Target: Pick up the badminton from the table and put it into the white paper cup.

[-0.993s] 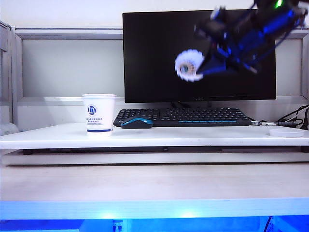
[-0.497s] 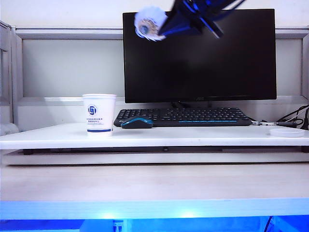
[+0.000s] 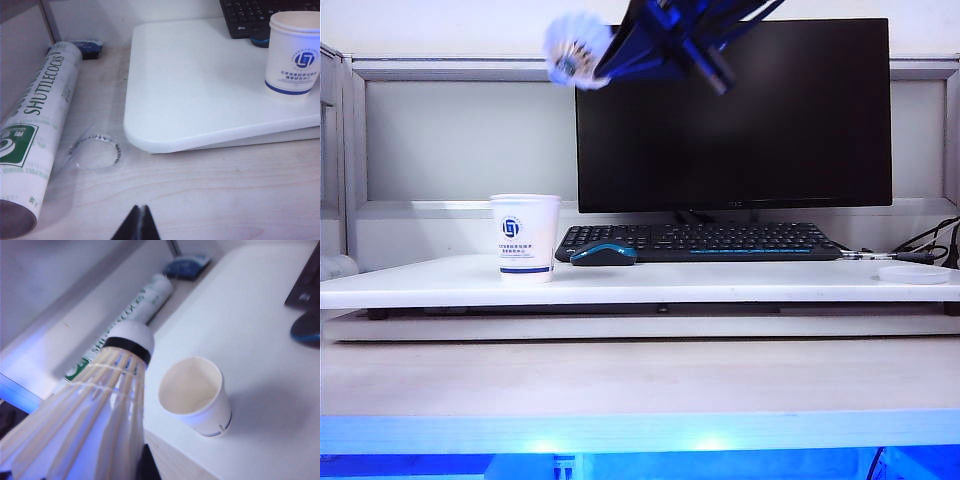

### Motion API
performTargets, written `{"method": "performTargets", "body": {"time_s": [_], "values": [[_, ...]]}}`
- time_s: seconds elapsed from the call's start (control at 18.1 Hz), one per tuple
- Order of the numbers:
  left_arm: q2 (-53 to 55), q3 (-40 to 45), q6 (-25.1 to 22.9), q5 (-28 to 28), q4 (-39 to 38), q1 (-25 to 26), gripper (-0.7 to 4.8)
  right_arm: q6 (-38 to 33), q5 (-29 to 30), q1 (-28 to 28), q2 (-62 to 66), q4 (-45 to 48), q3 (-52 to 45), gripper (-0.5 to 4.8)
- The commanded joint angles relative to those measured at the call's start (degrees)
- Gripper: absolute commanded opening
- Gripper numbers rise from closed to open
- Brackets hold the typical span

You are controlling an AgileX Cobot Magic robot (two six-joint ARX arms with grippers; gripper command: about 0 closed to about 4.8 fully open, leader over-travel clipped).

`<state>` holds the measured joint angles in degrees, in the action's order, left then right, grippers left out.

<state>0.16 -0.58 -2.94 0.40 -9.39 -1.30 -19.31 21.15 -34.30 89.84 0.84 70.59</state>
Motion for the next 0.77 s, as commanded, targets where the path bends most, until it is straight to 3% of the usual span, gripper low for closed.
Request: {"method": "performTargets", "body": {"time_s": [0.06, 0.77], "values": [[0.0, 0.2, 0.2, -0.2, -1.2, 0.0, -0.05, -0.7, 0.9, -1.7, 7.1, -2.3, 6.6, -0.09], [0.0, 0.2, 0.2, -0.2, -1.2, 0.0, -0.05, -0.6, 1.0, -1.7, 15.1, -5.3, 9.2, -0.09]]}}
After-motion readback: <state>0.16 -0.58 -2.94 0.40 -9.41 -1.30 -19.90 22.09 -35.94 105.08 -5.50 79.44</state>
